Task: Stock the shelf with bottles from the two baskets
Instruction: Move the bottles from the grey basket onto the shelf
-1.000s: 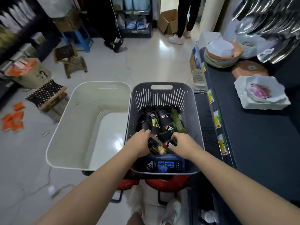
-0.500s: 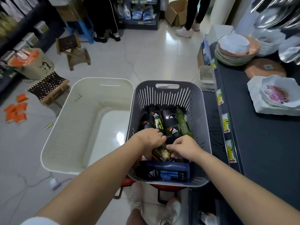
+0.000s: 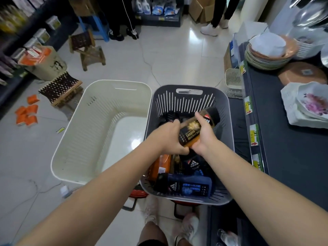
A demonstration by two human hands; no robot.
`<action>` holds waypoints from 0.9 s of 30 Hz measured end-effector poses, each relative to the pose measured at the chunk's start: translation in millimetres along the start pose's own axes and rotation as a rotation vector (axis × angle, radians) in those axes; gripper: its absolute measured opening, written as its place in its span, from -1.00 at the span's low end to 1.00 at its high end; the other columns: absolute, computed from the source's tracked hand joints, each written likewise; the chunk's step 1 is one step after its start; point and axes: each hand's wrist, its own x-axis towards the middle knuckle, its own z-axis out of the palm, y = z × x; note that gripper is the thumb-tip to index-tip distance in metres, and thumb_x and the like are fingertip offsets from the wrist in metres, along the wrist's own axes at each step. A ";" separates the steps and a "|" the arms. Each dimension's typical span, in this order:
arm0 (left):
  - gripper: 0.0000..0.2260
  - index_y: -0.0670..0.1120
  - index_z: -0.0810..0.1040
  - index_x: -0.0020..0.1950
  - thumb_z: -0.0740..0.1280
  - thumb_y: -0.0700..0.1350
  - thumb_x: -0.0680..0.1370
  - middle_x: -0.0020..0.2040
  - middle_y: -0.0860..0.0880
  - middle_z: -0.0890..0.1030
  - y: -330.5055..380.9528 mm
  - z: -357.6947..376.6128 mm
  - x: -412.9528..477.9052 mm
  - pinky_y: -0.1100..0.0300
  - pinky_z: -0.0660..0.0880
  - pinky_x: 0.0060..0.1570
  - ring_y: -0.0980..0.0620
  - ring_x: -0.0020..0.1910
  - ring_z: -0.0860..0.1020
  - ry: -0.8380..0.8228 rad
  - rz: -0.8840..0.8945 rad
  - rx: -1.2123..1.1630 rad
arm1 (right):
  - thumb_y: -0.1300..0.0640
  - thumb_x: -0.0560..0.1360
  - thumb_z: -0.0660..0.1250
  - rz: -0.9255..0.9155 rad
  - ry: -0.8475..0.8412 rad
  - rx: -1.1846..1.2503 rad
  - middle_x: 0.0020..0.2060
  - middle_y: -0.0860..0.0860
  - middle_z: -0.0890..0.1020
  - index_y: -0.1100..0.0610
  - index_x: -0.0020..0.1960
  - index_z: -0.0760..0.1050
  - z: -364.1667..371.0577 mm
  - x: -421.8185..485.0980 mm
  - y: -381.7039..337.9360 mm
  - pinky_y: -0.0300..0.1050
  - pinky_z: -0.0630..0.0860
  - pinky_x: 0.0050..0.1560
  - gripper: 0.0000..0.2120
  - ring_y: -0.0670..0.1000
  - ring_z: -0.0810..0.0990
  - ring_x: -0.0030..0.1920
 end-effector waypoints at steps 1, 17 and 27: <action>-0.44 -0.09 0.36 0.14 0.50 0.12 0.31 -0.01 -0.01 0.54 -3.1 6.9 -0.4 0.09 0.59 -0.09 0.02 -0.09 0.55 -0.067 -0.003 -0.098 | -0.04 0.35 0.52 -0.023 0.067 -0.029 -0.01 0.18 0.67 0.18 0.18 0.47 -2.2 5.0 0.2 0.08 0.59 -0.14 -0.49 0.20 0.67 -0.07; -0.63 -0.14 0.61 0.02 0.50 0.09 0.38 -0.04 -0.11 0.64 -8.0 79.1 20.3 0.10 0.54 -0.05 -0.12 0.01 0.62 -0.148 -0.399 -0.012 | -0.04 0.31 0.52 -0.468 0.399 -1.002 0.06 0.07 0.55 0.15 0.26 0.28 -50.7 15.0 0.8 -0.05 0.46 -0.05 -0.34 0.14 0.55 0.04; -0.54 -0.11 0.51 0.31 0.38 0.10 0.50 0.29 -0.05 0.53 15.8 94.7 50.0 0.16 0.51 0.14 0.00 0.28 0.51 -0.308 -0.610 0.121 | 0.04 0.30 0.53 -0.524 0.252 -0.898 -0.09 0.00 0.58 0.08 0.14 0.38 -59.4 7.1 -2.0 -0.18 0.45 -0.27 -0.49 -0.02 0.58 -0.11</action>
